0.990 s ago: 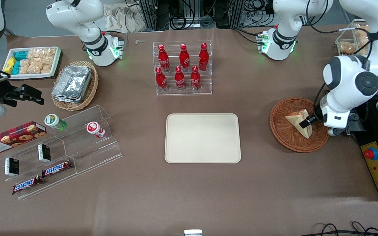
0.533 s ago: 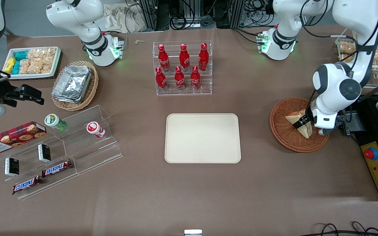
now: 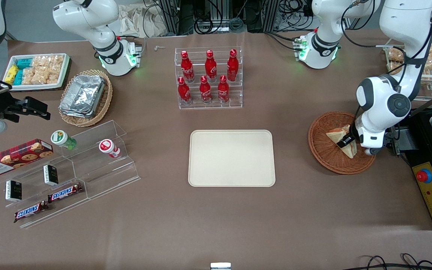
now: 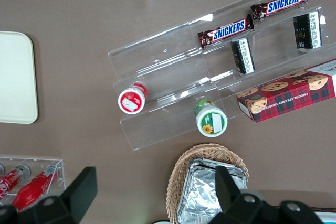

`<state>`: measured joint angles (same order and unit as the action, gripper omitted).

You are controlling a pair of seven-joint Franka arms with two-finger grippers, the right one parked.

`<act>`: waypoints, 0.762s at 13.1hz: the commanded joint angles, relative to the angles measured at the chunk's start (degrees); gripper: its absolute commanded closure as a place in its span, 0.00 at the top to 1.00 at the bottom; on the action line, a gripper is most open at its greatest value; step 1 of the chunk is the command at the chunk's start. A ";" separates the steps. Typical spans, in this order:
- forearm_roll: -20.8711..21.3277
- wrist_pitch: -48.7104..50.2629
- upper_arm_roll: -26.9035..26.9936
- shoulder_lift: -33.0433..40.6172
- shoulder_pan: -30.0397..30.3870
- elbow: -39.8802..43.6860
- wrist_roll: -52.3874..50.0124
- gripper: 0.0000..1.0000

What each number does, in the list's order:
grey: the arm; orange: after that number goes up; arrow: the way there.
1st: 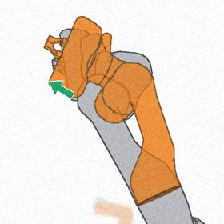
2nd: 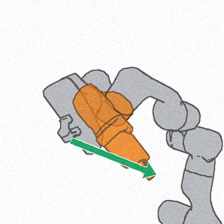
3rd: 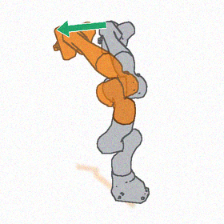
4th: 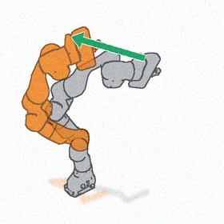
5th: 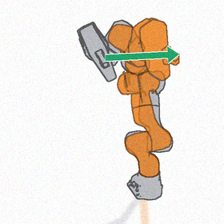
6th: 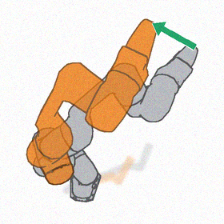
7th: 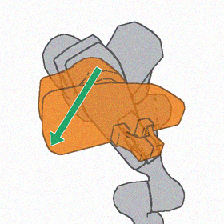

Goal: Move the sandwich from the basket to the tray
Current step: 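Lower the left gripper and close it on the sandwich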

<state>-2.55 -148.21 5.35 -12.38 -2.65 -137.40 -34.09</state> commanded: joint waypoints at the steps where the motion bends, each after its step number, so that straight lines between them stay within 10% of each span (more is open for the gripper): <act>1: -0.70 -1.55 -0.51 1.30 0.01 -0.33 -1.33 0.00; 6: -0.70 3.43 -0.42 6.65 0.10 0.63 -0.72 0.00; 10: 0.09 28.61 -0.60 7.90 -0.34 16.58 0.07 0.00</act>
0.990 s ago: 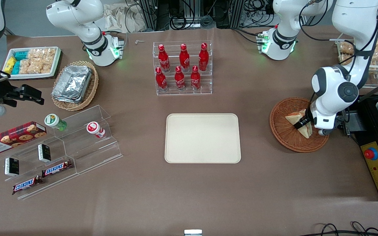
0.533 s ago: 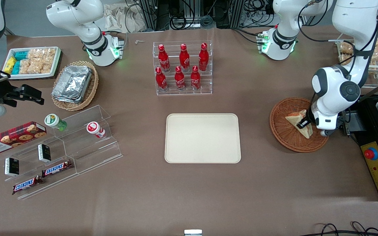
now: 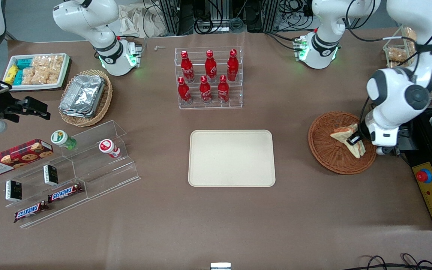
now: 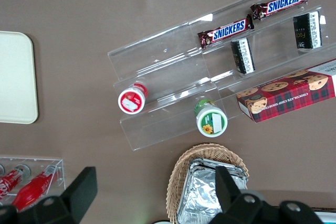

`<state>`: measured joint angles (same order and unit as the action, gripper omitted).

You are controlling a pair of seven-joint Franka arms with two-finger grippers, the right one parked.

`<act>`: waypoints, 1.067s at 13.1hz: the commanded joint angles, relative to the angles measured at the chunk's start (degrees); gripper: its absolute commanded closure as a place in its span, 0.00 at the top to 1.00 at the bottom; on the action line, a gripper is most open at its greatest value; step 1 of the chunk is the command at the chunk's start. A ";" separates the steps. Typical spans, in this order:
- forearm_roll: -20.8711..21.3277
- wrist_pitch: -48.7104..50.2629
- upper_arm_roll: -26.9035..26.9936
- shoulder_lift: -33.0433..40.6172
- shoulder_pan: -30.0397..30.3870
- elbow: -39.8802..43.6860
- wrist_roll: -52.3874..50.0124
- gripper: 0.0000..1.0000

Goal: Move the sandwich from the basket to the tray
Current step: 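Lower the left gripper and close it on the sandwich, then lift the sandwich and carry it with the left gripper to the tray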

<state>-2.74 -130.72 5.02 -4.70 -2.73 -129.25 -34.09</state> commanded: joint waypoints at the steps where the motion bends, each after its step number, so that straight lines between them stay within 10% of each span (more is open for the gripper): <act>1: 0.63 17.28 -0.45 0.05 -0.44 13.45 0.25 0.00; 6: 0.72 35.69 -4.75 -2.50 -3.51 30.97 11.90 0.00; 14: 5.20 24.49 -22.33 -14.70 -5.87 30.81 11.70 0.00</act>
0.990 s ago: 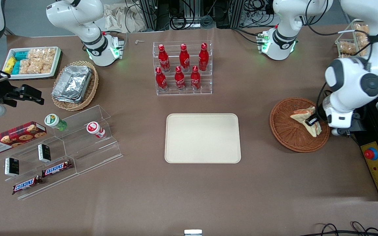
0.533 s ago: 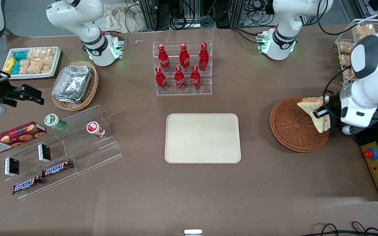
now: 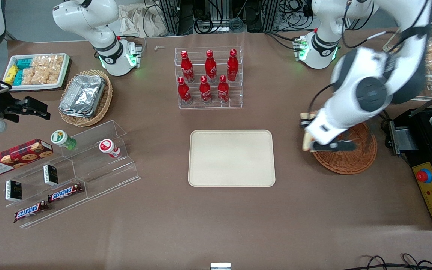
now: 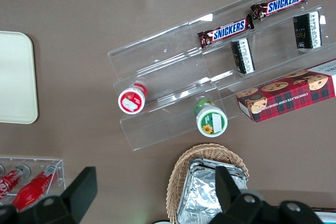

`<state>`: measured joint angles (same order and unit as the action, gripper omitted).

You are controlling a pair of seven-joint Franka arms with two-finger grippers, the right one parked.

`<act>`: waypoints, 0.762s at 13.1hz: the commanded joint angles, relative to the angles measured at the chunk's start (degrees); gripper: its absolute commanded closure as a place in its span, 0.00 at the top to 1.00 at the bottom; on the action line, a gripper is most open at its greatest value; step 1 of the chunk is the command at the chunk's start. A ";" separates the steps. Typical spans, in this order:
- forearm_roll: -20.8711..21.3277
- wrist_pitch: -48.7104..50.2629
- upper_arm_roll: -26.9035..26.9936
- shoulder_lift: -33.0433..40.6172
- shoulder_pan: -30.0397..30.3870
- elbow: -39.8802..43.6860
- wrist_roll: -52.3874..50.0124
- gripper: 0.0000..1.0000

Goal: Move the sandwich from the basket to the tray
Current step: 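Lift the sandwich and carry it with the left gripper to the tray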

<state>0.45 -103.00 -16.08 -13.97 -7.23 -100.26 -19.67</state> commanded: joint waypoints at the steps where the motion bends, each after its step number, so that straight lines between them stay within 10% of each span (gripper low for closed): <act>1: 3.23 -5.52 -1.24 -7.89 -3.04 1.82 -5.00 0.00; 10: 7.98 -20.38 -1.06 -20.21 -6.74 2.00 -9.84 0.00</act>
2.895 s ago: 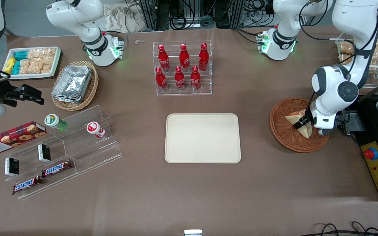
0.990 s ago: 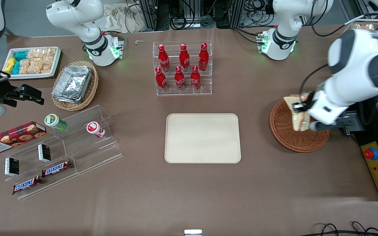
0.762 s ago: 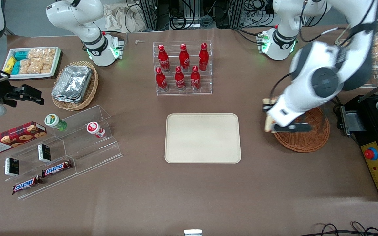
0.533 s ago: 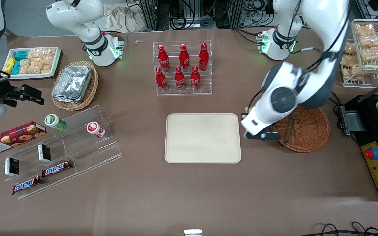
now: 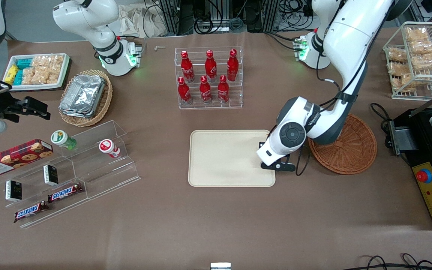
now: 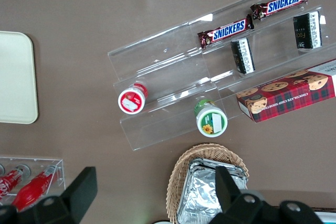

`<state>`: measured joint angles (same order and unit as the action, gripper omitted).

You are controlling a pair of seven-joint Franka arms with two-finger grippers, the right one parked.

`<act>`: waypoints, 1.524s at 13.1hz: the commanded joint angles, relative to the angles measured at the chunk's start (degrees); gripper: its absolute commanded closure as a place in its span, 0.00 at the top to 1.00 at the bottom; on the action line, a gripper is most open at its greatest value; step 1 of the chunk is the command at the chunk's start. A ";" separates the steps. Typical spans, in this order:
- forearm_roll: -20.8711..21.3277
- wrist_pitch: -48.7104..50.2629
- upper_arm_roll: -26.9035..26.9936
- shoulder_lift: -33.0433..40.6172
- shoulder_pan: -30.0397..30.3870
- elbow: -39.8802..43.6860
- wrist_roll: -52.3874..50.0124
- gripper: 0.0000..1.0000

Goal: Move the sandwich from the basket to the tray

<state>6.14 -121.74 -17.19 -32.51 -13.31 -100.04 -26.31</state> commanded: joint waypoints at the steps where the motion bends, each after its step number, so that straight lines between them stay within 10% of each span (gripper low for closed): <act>1: 2.73 -3.14 0.05 -2.81 -1.10 1.78 -4.10 0.00; 5: 4.85 -4.64 0.05 -4.31 -1.55 1.86 -4.46 0.05; 6: 4.85 -4.99 0.05 -4.57 -1.55 1.86 -4.46 0.29; 7: 4.94 -5.17 0.05 -5.10 -1.55 1.95 -4.28 0.89; 8: 4.94 -5.26 0.05 -5.10 -1.55 1.95 -4.28 1.00; 20: 3.62 10.96 0.14 3.33 0.21 11.06 -4.02 1.00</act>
<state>9.77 -116.80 -16.98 -30.59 -13.80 -93.05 -29.67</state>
